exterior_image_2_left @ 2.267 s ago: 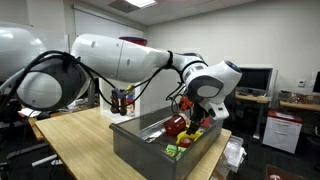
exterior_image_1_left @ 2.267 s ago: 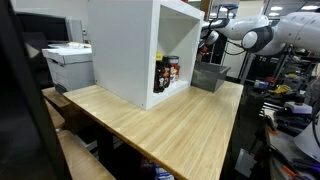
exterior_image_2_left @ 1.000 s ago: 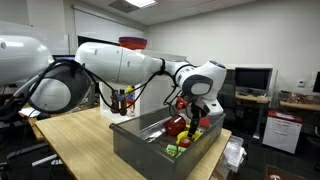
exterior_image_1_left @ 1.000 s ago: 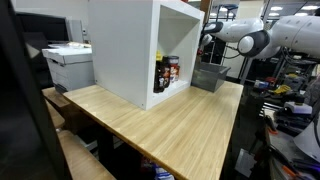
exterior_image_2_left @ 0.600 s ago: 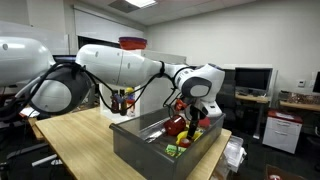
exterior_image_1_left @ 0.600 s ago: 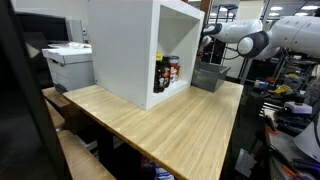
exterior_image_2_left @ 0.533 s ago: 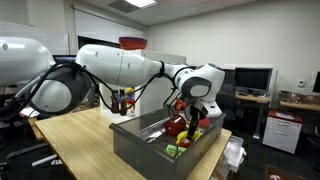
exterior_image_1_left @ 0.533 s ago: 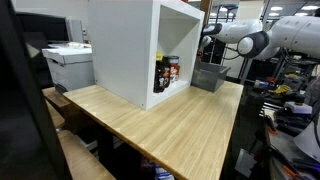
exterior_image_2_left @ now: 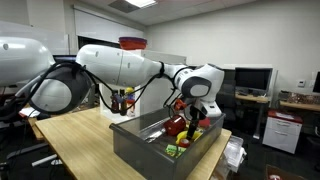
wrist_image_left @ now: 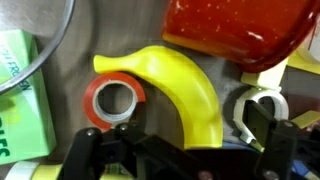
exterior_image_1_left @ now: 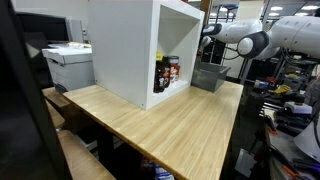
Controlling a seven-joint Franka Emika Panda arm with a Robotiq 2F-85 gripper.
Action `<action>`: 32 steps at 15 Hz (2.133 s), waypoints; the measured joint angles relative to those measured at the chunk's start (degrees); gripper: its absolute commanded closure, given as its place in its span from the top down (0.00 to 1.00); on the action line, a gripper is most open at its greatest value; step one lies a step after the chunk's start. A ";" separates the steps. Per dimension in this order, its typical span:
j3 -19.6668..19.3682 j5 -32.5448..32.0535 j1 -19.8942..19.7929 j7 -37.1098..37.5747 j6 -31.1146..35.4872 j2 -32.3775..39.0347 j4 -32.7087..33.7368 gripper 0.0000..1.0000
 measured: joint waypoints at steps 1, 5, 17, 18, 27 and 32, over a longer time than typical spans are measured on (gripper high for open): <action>-0.23 -0.23 0.02 0.53 -0.32 0.02 -0.01 1.00; -0.72 -1.17 -0.01 1.33 -2.39 0.12 -0.02 1.00; -1.57 -1.93 -0.03 1.34 -4.17 0.16 0.01 0.31; -1.61 -1.97 -0.03 1.34 -4.17 0.17 0.01 0.26; -1.77 -2.25 0.03 -0.18 -4.25 0.01 0.13 0.12; -1.76 -2.36 0.12 -2.23 -4.25 -0.56 0.18 0.12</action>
